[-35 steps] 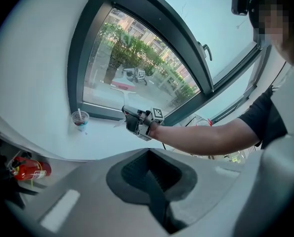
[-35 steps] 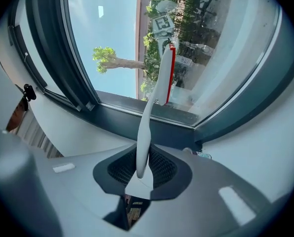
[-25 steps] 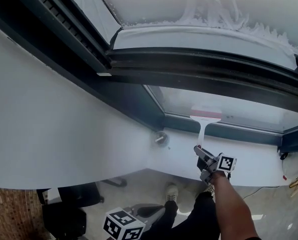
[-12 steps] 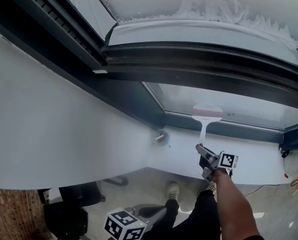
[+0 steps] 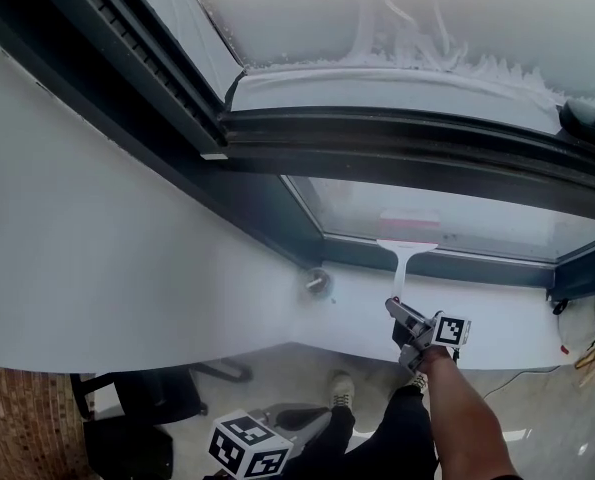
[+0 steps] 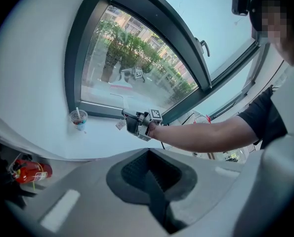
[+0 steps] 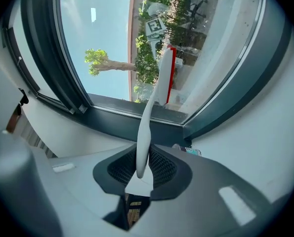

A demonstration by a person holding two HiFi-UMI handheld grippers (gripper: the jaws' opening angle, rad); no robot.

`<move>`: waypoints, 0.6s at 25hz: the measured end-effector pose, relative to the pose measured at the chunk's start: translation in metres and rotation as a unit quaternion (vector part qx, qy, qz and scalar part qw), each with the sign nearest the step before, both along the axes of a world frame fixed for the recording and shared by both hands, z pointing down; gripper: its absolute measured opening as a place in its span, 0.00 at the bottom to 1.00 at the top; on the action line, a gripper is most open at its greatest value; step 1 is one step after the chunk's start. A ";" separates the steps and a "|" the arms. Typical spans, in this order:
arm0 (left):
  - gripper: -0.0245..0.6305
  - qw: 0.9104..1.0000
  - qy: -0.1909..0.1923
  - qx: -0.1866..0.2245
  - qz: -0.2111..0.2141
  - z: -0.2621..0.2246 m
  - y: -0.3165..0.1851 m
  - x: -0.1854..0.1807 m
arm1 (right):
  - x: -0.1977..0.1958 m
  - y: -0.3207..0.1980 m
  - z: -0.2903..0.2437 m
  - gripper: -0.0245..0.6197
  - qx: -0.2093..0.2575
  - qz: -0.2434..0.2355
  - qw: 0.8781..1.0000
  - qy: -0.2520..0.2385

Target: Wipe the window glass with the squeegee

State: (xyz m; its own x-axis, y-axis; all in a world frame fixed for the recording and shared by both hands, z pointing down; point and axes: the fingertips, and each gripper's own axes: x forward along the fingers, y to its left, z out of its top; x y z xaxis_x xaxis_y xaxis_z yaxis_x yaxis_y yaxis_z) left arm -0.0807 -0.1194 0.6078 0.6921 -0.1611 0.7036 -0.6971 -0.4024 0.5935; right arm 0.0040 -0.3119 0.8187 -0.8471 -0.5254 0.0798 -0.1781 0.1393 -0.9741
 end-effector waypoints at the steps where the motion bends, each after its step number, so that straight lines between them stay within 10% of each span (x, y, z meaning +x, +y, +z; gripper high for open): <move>1: 0.04 1.000 0.002 0.004 0.004 -0.003 0.000 0.000 | -0.001 0.005 -0.009 0.17 0.002 0.001 1.000 -0.008; 15: 0.04 0.993 0.038 0.090 0.068 -0.069 -0.009 0.019 | 0.011 0.070 -0.162 0.17 0.090 0.030 0.995 -0.027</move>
